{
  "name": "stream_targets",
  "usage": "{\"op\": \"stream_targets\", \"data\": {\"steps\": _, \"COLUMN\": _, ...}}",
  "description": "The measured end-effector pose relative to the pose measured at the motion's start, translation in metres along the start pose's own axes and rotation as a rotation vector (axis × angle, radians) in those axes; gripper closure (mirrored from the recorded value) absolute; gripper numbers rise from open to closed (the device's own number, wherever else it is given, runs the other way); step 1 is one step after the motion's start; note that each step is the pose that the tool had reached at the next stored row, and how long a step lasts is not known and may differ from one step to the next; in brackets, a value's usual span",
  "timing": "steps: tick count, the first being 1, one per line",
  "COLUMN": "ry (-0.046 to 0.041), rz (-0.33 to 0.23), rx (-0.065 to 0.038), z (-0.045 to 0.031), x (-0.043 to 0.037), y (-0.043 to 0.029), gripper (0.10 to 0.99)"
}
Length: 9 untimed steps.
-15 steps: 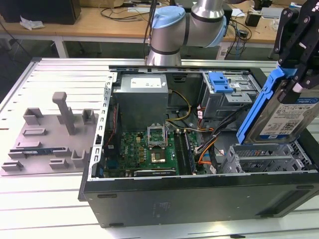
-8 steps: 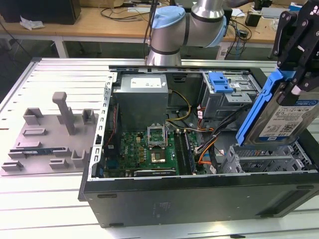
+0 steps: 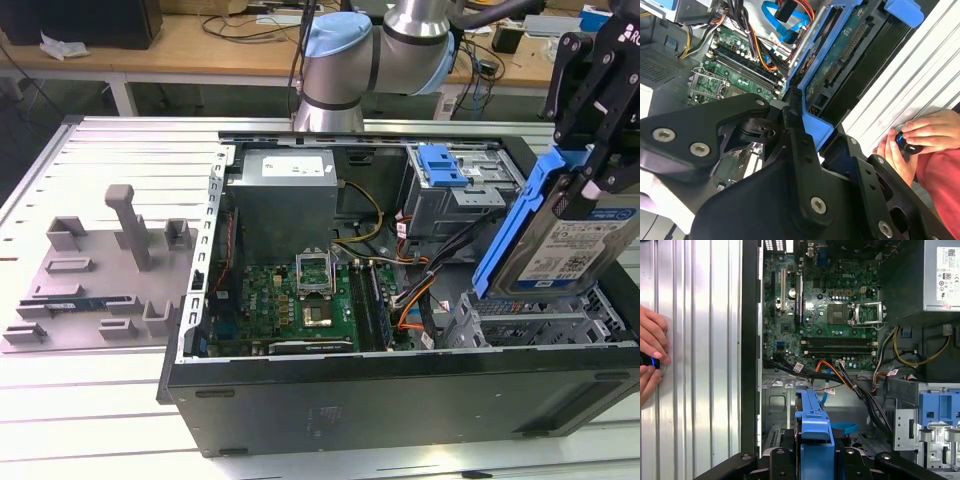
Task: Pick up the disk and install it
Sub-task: 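Insert the disk into the insertion slot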
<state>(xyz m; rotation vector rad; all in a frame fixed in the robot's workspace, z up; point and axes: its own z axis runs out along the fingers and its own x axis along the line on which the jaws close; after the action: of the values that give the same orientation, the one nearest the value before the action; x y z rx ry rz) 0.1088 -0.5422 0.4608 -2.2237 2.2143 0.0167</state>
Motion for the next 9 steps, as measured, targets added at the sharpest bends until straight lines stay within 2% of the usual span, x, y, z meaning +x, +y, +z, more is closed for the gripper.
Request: {"op": "stream_targets", "data": {"steps": 9, "ry": 0.0002, "rz": 0.001, "rx": 0.000, "z": 0.0054, "x": 0.0007, "y": -0.0011, "gripper": 0.718}}
